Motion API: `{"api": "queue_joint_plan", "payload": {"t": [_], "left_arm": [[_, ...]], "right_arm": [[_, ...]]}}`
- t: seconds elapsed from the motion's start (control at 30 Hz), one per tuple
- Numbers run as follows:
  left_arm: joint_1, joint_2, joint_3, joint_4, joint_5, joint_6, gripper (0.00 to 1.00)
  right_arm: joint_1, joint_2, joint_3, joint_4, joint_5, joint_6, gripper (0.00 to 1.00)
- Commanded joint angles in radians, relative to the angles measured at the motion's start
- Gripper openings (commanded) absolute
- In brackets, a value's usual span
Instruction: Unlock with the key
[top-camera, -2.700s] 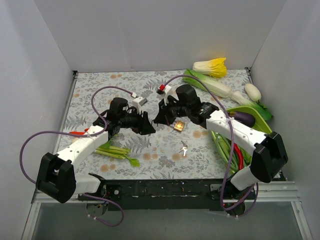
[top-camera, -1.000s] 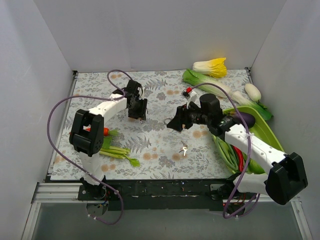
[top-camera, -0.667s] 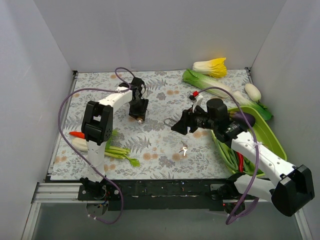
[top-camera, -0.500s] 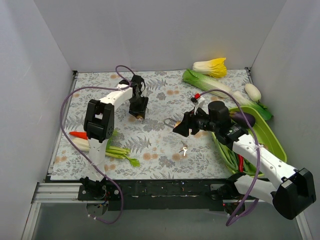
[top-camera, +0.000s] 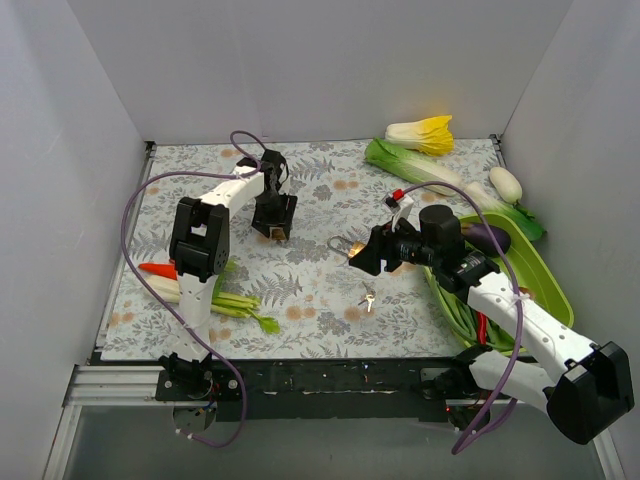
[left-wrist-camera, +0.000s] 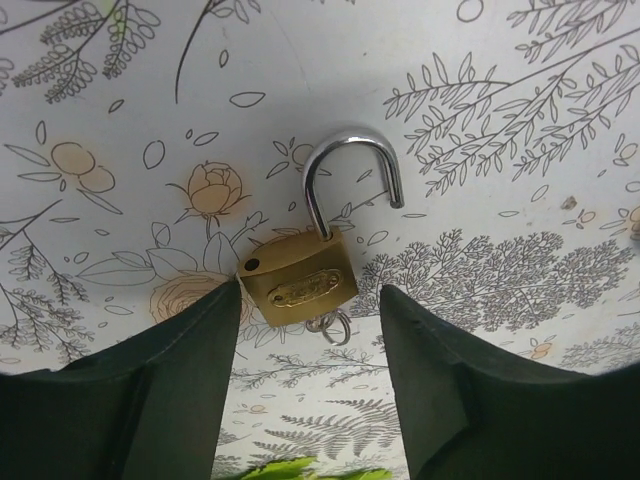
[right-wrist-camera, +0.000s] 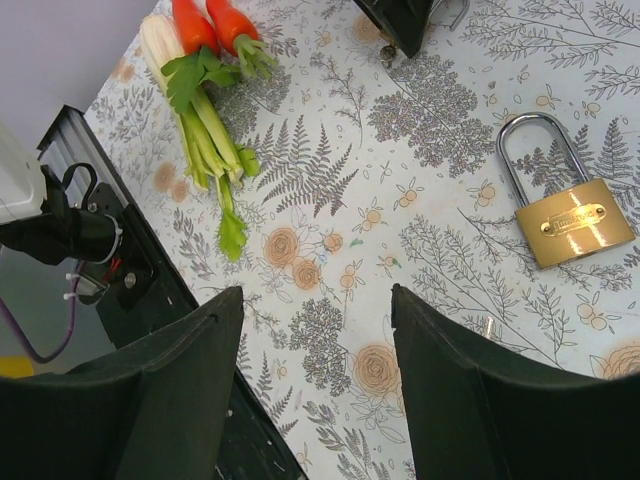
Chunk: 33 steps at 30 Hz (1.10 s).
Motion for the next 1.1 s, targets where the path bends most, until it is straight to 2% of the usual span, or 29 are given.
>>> {"api": "queue_joint_plan", "payload": {"t": [0.0, 0.23, 0.27, 0.33, 0.37, 0.53, 0.57, 0.63, 0.7, 0.77, 0.83, 0.97, 1.0, 1.07], "left_arm": [[0.005, 0.004, 0.016, 0.008, -0.060, 0.001, 0.60], [0.005, -0.070, -0.033, 0.091, -0.048, -0.002, 0.75], [0.005, -0.084, -0.051, 0.106, -0.040, 0.000, 0.91], [0.005, -0.128, -0.073, 0.155, -0.017, 0.004, 0.93], [0.005, -0.145, -0.088, 0.171, -0.007, 0.006, 0.98], [0.004, -0.275, -0.171, 0.330, 0.013, -0.018, 0.98], [0.004, -0.341, -0.194, 0.406, 0.017, -0.028, 0.98], [0.002, -0.430, -0.289, 0.502, 0.021, -0.064, 0.98], [0.002, -0.576, -0.419, 0.670, 0.058, -0.080, 0.98], [0.002, -0.659, -0.484, 0.784, 0.102, -0.100, 0.98], [0.004, -0.752, -0.562, 0.820, 0.122, -0.112, 0.98], [0.036, -0.857, -0.700, 0.896, 0.107, -0.251, 0.98], [0.057, -0.880, -0.732, 0.924, 0.186, -0.320, 0.98], [0.100, -0.935, -0.839, 1.006, 0.249, -0.367, 0.98]], "right_arm": [[-0.005, -0.015, -0.014, 0.028, 0.007, -0.007, 0.68], [-0.006, -0.012, -0.013, 0.031, 0.014, -0.008, 0.68], [-0.006, -0.010, -0.014, 0.033, 0.015, -0.008, 0.68], [-0.006, -0.009, -0.011, 0.033, 0.021, -0.013, 0.68], [-0.006, -0.008, -0.010, 0.031, 0.024, -0.013, 0.68], [-0.006, 0.005, 0.006, 0.004, 0.047, -0.048, 0.68], [-0.006, 0.007, 0.012, -0.021, 0.058, -0.056, 0.68], [-0.006, 0.010, 0.026, -0.047, 0.093, -0.076, 0.68], [-0.006, 0.005, 0.038, -0.078, 0.115, -0.083, 0.68], [-0.005, 0.002, 0.049, -0.093, 0.129, -0.085, 0.67], [-0.005, -0.007, 0.062, -0.101, 0.113, -0.081, 0.67], [-0.003, 0.028, 0.061, -0.098, 0.125, -0.071, 0.67], [-0.003, 0.059, 0.062, -0.122, 0.133, -0.065, 0.66], [-0.003, 0.085, 0.058, -0.133, 0.153, -0.061, 0.65]]}}
